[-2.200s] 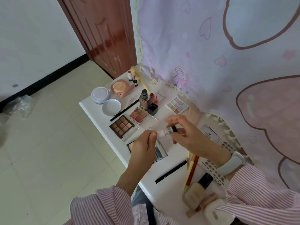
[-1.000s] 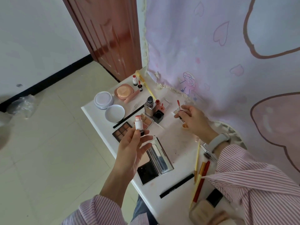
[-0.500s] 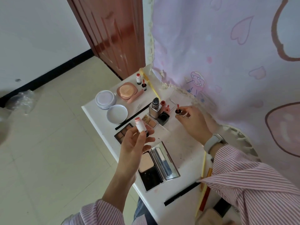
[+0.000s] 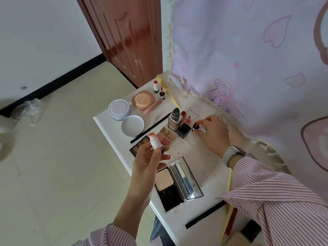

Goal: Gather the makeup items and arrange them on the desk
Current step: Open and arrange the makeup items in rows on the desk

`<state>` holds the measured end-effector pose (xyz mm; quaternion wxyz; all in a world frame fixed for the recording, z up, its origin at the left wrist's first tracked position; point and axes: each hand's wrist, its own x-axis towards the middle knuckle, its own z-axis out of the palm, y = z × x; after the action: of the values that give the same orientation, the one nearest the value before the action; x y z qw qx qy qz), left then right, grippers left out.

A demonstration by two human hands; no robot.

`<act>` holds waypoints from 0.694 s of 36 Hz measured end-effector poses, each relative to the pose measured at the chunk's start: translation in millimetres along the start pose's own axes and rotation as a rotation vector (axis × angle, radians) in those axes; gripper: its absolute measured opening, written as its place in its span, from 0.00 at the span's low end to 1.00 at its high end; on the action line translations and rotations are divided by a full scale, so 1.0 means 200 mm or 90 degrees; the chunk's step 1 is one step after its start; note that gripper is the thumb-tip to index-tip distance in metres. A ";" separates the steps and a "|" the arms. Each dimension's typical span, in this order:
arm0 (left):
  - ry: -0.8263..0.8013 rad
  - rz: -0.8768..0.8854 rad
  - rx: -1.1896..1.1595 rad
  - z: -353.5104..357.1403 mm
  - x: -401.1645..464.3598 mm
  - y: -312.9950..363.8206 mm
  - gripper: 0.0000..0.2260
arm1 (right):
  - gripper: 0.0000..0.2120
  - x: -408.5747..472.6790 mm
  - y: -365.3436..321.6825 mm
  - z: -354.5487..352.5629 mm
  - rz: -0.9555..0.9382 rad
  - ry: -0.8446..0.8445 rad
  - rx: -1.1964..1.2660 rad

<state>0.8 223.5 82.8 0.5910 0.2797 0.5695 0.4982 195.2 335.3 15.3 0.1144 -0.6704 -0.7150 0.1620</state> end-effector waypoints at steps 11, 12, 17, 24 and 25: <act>-0.019 0.014 0.002 0.05 0.01 -0.01 0.13 | 0.06 -0.19 -0.07 -0.14 0.008 0.109 0.266; -0.022 0.019 0.016 0.06 0.01 -0.01 0.13 | 0.05 -0.22 -0.10 -0.18 0.006 0.069 0.350; -0.045 0.068 0.102 0.16 -0.01 -0.01 0.08 | 0.08 -0.32 -0.23 -0.34 -0.026 -0.132 0.524; -0.069 0.138 0.233 0.23 -0.02 -0.01 0.06 | 0.06 -0.36 -0.25 -0.35 0.008 -0.097 0.535; -0.038 0.164 0.265 0.23 -0.02 0.00 0.07 | 0.07 -0.35 -0.24 -0.35 0.024 -0.067 0.552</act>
<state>45.6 231.2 92.2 0.4687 0.4803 0.6020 0.4327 183.1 268.0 102.1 0.3459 -0.5640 -0.5733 0.4832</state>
